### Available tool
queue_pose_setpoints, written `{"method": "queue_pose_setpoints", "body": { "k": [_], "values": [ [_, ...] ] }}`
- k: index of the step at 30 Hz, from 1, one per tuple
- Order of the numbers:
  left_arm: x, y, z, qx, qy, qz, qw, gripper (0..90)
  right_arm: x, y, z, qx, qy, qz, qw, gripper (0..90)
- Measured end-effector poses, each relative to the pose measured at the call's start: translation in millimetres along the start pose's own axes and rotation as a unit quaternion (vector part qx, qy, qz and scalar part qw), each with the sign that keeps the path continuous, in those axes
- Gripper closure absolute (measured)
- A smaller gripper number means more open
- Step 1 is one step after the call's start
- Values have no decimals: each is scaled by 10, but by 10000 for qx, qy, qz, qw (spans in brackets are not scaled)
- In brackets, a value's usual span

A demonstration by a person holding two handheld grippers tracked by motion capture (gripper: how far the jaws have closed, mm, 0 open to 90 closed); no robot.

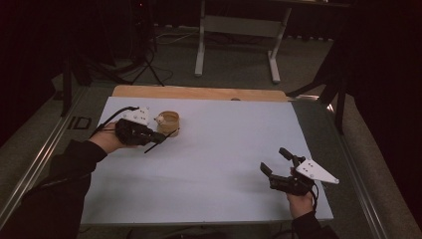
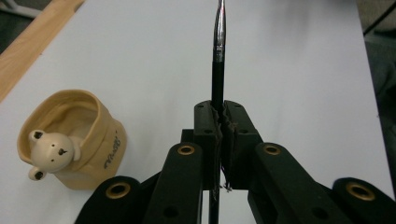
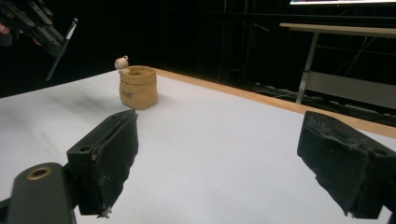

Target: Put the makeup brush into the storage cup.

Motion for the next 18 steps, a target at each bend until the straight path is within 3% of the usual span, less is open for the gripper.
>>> {"method": "queue_pose_setpoints", "body": {
  "k": [5,8,9,10,11,14,18],
  "values": [
    [-20,29,32,426,274,243,9984,866,2,-1,-2,-6,4,-2,10000,124],
    [-12,36,24,497,406,278,9976,866,0,0,-2,-7,6,9,10000,124],
    [9,46,21,581,330,309,9973,865,1,1,-1,-3,4,4,10000,124],
    [14,53,16,609,448,295,9967,866,2,3,0,3,2,11,10000,124],
    [16,67,16,673,460,432,9957,866,3,4,1,0,-3,23,10000,124],
    [34,116,19,861,528,529,9935,866,5,4,1,3,-7,6,10000,124],
    [-13,170,32,1072,908,659,9879,865,-1,2,-5,-9,-5,23,10000,124]
  ]
}}
Point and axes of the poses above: each handheld gripper's, and its own axes: z roughly backward along the jaws, y roughly out of its top, x roughly to its right, the point moved 7 cm from there along -z, roughly forward along the jaws, and after that the axes turned 10 degrees about -z, right-handed, at the moved point
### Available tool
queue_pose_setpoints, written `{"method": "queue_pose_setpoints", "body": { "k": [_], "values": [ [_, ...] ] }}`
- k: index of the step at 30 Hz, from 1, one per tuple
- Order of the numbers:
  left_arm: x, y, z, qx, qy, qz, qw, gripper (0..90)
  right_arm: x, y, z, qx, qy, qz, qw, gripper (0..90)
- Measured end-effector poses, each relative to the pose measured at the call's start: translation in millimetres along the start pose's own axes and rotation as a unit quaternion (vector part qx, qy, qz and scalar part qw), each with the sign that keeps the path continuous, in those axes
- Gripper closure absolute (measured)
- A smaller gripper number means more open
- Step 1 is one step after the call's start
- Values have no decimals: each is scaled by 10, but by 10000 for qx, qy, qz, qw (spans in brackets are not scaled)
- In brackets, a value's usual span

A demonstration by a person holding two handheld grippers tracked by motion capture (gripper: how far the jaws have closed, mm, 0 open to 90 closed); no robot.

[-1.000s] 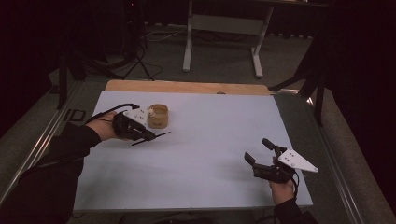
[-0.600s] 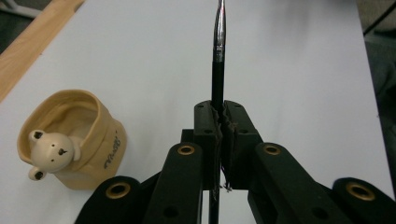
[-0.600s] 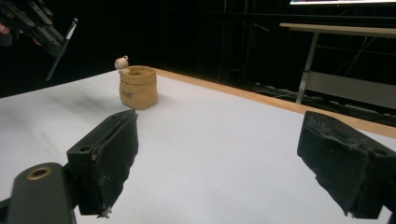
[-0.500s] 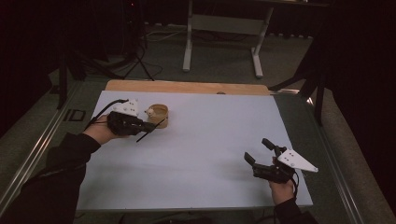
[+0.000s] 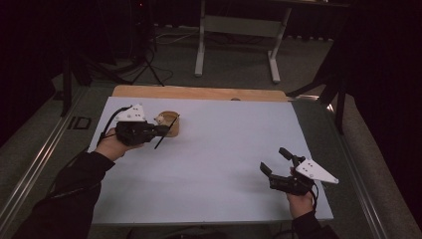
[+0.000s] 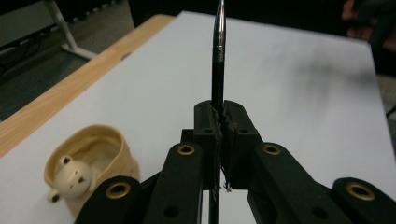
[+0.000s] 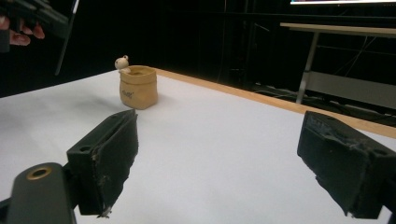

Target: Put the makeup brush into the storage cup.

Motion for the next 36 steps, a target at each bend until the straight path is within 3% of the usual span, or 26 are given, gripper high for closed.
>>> {"method": "queue_pose_setpoints", "body": {
  "k": [3,7,14,21,26,27,31,32,35,36],
  "values": [
    [-55,55,1,278,262,256,9989,865,-4,5,1,19,21,-3,10000,124],
    [-94,112,-18,473,516,345,9969,866,-2,2,0,13,20,-25,10000,124],
    [-226,202,-25,954,989,672,9882,866,1,4,1,20,20,-21,10000,124],
    [-304,280,-43,1230,1351,719,9805,865,2,8,7,41,43,-52,10000,124],
    [-372,346,-47,1510,1681,796,9709,865,-3,6,-2,34,49,-14,10000,124],
    [-392,353,-55,1508,1827,752,9686,865,-5,6,-2,34,60,-19,10000,124],
    [-433,375,-99,1622,1996,714,9637,865,-2,6,1,34,52,-15,10000,124],
    [-441,376,-112,1617,2110,589,9622,865,-2,5,2,27,51,-18,10000,124],
    [-482,377,-149,1693,2349,502,9559,865,0,3,0,23,52,-29,10000,124],
    [-503,375,-157,1735,2386,573,9538,865,-1,2,-1,22,54,-32,10000,124]
  ]
}}
Point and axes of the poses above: each handheld gripper's, and its own axes: z roughly backward along the jaws, y roughly out of its top, x roughly to its right, the point moved 7 cm from there along -z, roughly forward along the jaws, and after that the axes turned 10 degrees about -z, right-handed, at the moved point
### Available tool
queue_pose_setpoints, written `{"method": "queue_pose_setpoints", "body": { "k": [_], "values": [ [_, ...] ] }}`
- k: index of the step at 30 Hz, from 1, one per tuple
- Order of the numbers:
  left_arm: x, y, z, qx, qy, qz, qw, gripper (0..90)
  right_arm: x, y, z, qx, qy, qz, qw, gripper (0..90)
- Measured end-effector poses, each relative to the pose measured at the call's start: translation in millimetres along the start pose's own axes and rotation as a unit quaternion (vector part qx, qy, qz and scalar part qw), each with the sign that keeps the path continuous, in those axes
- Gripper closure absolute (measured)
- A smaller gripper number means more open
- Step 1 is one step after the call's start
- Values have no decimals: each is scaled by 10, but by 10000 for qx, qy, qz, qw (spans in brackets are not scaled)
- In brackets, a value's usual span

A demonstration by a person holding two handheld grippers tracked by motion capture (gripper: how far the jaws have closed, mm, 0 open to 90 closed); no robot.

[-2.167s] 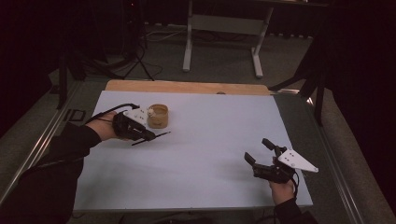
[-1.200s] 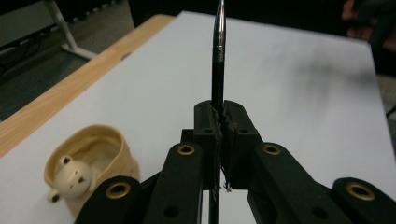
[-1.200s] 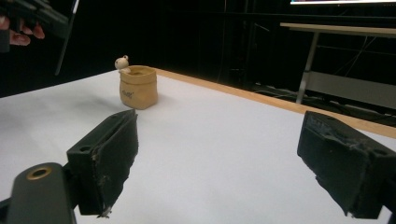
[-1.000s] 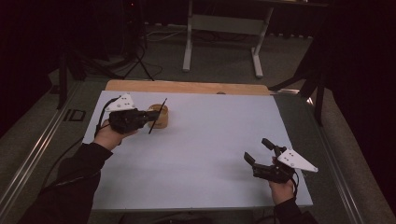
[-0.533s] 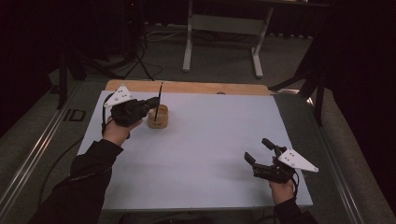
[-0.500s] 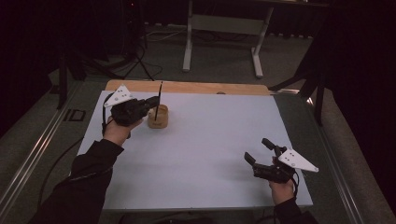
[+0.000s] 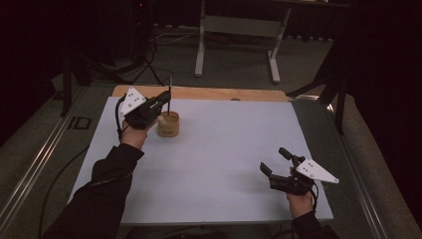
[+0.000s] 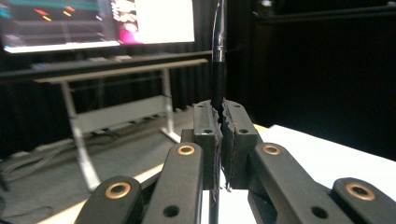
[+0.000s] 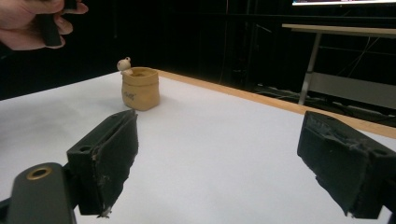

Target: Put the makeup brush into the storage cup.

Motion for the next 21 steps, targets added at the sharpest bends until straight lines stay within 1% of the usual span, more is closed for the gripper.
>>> {"method": "queue_pose_setpoints", "body": {
  "k": [1,2,4,5,6,7,9,10,11,12,14,15,17,18,21],
  "values": [
    [-19,-8,-17,-14,61,28,10000,865,0,0,-1,0,5,3,10000,124],
    [-29,-14,-33,15,70,101,9999,865,-1,-2,-2,-6,6,4,10000,124],
    [-37,-32,-66,34,139,68,9999,865,-2,-4,-4,-9,13,0,10000,124],
    [-35,-43,-83,38,107,42,9999,865,-3,-6,-5,-16,13,-4,10000,124],
    [-37,-56,-98,30,164,-10,9999,865,-2,-5,-4,-13,13,0,10000,124],
    [-37,-69,-119,78,131,39,9999,865,-3,-3,-3,-8,15,-4,10000,124],
    [-51,-95,-141,97,222,60,9997,865,-3,-4,-1,-14,12,0,10000,124],
    [-56,-108,-154,154,206,95,9996,865,-4,-5,0,-12,19,-5,10000,124],
    [-63,-128,-164,163,266,112,9994,865,-3,-6,-1,-13,20,-10,10000,124],
    [-66,-149,-180,172,252,138,9994,865,-3,-8,-2,-21,16,-7,10000,124],
    [-66,-189,-206,210,311,74,9993,865,-3,-10,-2,-24,25,-15,10000,124],
    [-66,-214,-225,191,313,102,9993,864,-3,-11,-2,-31,25,-7,10000,124],
    [-81,-269,-250,152,405,125,9990,865,-3,-13,-2,-32,40,-17,10000,124],
    [-84,-291,-261,189,375,187,9989,864,-2,-13,-1,-32,36,-17,10000,124],
    [-106,-377,-288,184,479,265,9983,864,-2,-15,0,-38,38,-26,10000,124]
  ]
}}
Point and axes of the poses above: each handheld gripper's, and its own axes: z roughly backward along the jaws, y roughly out of its top, x roughly to its right, the point moved 7 cm from there along -z, roughly forward along the jaws, and after that the axes turned 10 degrees about -z, right-handed, at the moved point
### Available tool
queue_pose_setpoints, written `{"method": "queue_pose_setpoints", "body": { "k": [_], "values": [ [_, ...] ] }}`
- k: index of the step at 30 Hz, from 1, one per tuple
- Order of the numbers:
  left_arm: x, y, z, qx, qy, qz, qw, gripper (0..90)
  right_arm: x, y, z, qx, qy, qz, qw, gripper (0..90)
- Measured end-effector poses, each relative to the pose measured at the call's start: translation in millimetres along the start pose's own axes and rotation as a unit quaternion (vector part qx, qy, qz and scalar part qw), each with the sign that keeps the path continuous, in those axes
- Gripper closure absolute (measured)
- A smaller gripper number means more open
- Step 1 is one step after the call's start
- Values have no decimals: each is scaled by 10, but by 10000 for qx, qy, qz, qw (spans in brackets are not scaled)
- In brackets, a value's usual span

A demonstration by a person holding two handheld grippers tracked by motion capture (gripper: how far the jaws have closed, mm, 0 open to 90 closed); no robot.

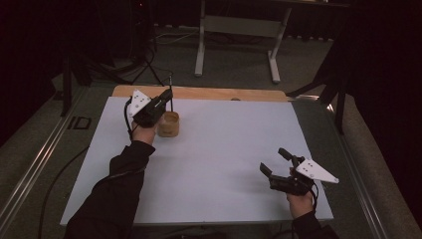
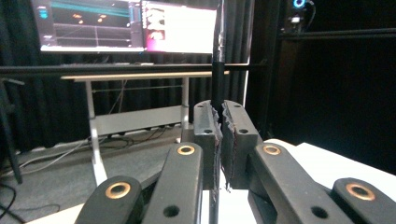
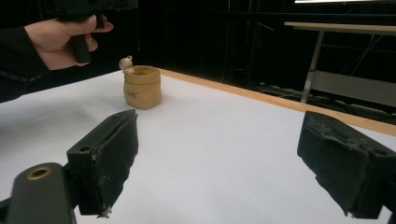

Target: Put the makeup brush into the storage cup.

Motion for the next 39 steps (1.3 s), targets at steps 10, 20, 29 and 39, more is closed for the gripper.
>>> {"method": "queue_pose_setpoints", "body": {
  "k": [10,20,29,39],
  "values": [
    [-43,-290,-41,-340,203,154,9991,864,4,-2,2,-6,-5,-2,10000,124],
    [4,-432,-75,-708,162,177,9972,863,6,-2,2,-8,-11,8,10000,124],
    [61,-506,-111,-946,-28,143,9954,855,0,4,7,7,2,10,10000,124],
    [147,-418,-125,-1255,77,-137,9920,267,-4,9,11,21,15,3,10000,124]
  ]
}}
Point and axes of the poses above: each handheld gripper's, and its own axes: z roughly backward along the jaws, y roughly out of its top, x roughly to its right, the point moved 7 cm from there along -z, roughly forward along the jaws, and after that the axes turned 10 degrees about -z, right-handed, at the moved point
